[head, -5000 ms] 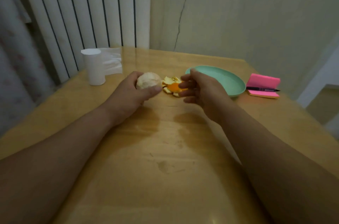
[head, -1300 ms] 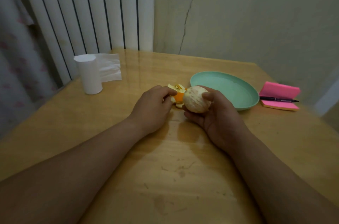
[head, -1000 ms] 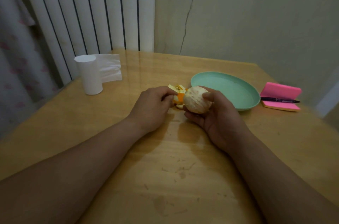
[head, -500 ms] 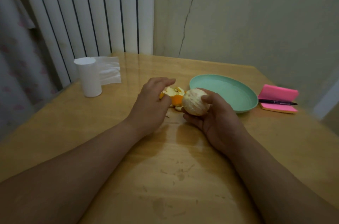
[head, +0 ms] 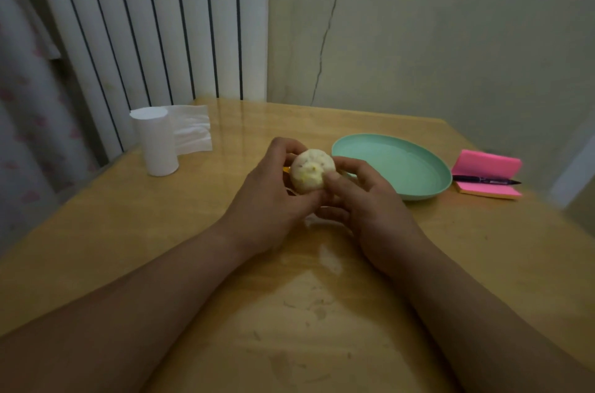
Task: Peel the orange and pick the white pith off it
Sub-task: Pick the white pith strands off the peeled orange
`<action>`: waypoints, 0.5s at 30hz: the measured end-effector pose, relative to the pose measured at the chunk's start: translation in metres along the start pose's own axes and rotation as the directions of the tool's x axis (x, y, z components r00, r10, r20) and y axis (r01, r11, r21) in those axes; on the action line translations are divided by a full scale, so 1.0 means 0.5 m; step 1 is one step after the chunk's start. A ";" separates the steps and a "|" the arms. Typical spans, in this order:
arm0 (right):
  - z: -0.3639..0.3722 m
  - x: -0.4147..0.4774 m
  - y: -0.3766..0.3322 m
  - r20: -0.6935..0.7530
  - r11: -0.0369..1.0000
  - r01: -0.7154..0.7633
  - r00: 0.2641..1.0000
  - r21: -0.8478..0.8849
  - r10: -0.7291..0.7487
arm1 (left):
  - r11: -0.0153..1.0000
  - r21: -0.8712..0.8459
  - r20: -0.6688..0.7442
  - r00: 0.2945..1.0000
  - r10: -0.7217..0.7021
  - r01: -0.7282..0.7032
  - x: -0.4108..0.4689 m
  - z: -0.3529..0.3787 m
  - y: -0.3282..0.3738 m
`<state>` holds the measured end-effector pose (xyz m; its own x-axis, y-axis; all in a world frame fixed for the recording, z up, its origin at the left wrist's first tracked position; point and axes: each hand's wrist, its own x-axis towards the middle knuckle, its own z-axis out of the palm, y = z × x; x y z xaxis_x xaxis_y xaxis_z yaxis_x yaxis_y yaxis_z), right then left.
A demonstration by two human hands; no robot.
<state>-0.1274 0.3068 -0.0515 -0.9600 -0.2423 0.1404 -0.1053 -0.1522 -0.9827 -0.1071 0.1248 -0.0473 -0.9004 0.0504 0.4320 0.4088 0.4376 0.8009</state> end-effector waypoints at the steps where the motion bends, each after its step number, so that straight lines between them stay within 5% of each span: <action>1: 0.000 0.000 -0.001 -0.006 1.000 0.004 1.000 0.025 -0.004 | 0.999 -0.031 0.033 0.999 -0.014 0.015 0.002 -0.001 0.001; 9: -0.011 0.003 -0.013 -0.041 0.993 0.039 0.999 0.113 -0.035 | 0.778 -0.545 0.290 0.940 -0.176 0.314 0.021 -0.010 0.013; 15: -0.018 -0.009 -0.019 -0.151 0.963 0.157 0.970 -0.221 -0.193 | 0.671 -0.635 0.296 0.923 -0.246 0.383 0.024 -0.011 -0.003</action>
<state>-0.1245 0.3179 -0.0439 -0.9496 -0.0610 0.3074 -0.3094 0.0272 -0.9505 -0.1175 0.1197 -0.0408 -0.9755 0.2051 0.0791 0.0244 -0.2568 0.9661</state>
